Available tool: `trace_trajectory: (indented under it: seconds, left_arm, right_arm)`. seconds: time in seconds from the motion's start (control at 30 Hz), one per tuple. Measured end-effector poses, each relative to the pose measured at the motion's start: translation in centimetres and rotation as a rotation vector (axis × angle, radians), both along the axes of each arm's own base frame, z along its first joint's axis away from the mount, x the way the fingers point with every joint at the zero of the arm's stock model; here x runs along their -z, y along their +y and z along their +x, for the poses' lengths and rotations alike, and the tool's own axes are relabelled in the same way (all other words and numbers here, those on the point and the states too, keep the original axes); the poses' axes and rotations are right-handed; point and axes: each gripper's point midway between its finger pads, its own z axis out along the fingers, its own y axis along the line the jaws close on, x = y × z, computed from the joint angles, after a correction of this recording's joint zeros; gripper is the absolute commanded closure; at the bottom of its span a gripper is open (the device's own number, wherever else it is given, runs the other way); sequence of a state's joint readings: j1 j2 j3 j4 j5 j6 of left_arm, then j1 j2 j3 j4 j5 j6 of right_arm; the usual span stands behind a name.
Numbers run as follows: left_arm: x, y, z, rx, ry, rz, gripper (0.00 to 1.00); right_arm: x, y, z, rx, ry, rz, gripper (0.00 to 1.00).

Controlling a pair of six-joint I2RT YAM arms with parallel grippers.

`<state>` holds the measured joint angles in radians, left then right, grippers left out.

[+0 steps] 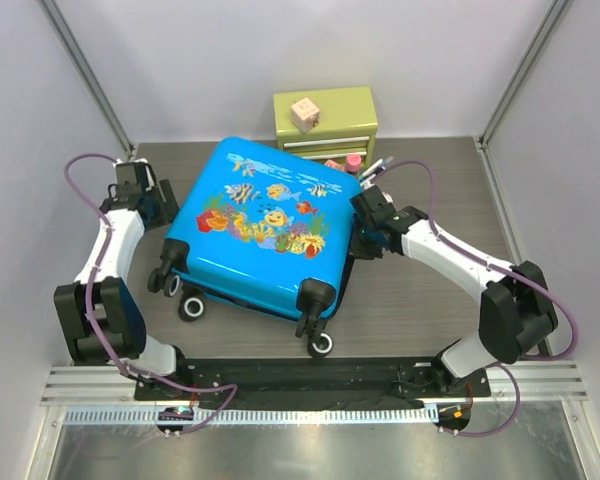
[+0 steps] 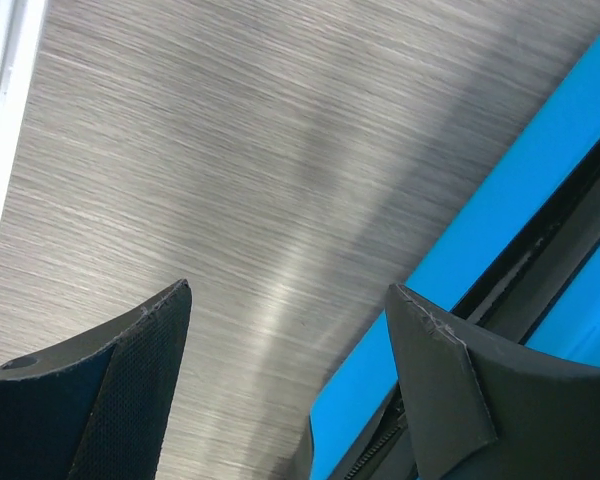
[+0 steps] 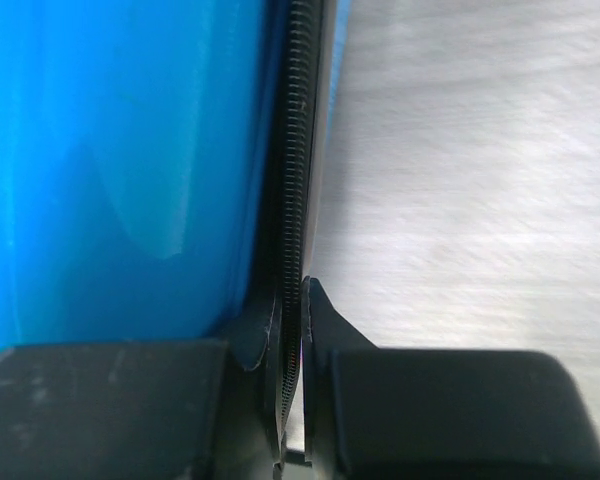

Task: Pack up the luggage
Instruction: Move the luggage to the center of the board.

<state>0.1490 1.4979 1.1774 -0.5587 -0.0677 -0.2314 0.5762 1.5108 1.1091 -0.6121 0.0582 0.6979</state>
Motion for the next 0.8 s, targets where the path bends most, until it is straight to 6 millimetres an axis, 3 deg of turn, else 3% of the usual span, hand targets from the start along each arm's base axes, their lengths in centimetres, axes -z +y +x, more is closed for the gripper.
trace_trajectory:
  seconds: [0.3, 0.63, 0.8]
  left_arm:
    - [0.2, -4.4, -1.2, 0.086, 0.022, 0.016, 0.21]
    - [2.0, -12.5, -3.4, 0.255, 0.118, -0.019, 0.21]
    - [1.9, -15.5, -2.5, 0.298, 0.126, -0.006, 0.21]
  right_arm:
    - [0.3, -5.2, -3.4, 0.062, 0.074, -0.133, 0.99]
    - [0.1, -13.7, -2.6, 0.205, 0.097, -0.187, 0.99]
    - [0.2, -16.6, -2.5, 0.246, 0.114, -0.215, 0.99]
